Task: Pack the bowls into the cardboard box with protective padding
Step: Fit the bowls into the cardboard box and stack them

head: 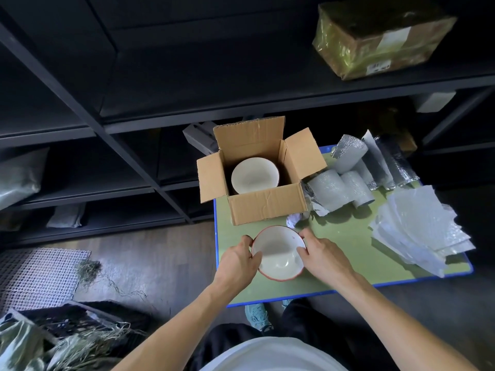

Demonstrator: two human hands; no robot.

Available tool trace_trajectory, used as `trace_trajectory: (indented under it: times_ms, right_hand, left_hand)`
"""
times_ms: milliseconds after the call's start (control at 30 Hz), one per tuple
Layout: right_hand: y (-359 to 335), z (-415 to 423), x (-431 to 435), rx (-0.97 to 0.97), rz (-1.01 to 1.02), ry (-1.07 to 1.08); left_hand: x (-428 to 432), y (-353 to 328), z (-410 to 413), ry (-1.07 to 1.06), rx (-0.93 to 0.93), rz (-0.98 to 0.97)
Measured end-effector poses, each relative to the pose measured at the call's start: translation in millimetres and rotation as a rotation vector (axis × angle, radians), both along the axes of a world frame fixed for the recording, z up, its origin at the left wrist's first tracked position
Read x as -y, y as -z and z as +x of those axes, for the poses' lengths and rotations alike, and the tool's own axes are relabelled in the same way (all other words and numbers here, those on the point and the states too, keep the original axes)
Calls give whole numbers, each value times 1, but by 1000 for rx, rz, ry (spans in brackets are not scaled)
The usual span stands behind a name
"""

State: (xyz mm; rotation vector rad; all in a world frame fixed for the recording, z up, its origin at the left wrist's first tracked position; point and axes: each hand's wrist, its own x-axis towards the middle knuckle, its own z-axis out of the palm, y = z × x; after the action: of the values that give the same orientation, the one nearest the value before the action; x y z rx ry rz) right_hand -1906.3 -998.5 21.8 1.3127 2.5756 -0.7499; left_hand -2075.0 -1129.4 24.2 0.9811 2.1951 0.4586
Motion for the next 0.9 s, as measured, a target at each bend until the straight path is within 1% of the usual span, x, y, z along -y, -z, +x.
trace_trajectory:
  times_ms: [167, 267, 433, 700, 900]
  right_hand:
    - [-13, -3, -2, 12, 194, -79]
    - [-26, -6, -5, -30, 246, -112]
    - [-51, -18, -14, -75, 254, -128]
    - [-92, -57, -39, -181, 252, -147]
    - [-89, -88, -66, -177, 249, -150]
  left_hand:
    - [0, -6, -6, 34, -161, 82]
    - [-2, -18, -10, 70, -228, 167]
    - [-7, -41, -12, 72, -302, 272]
    - [-38, -68, -42, -25, -403, 380]
    - [-63, -75, -73, -64, -495, 282]
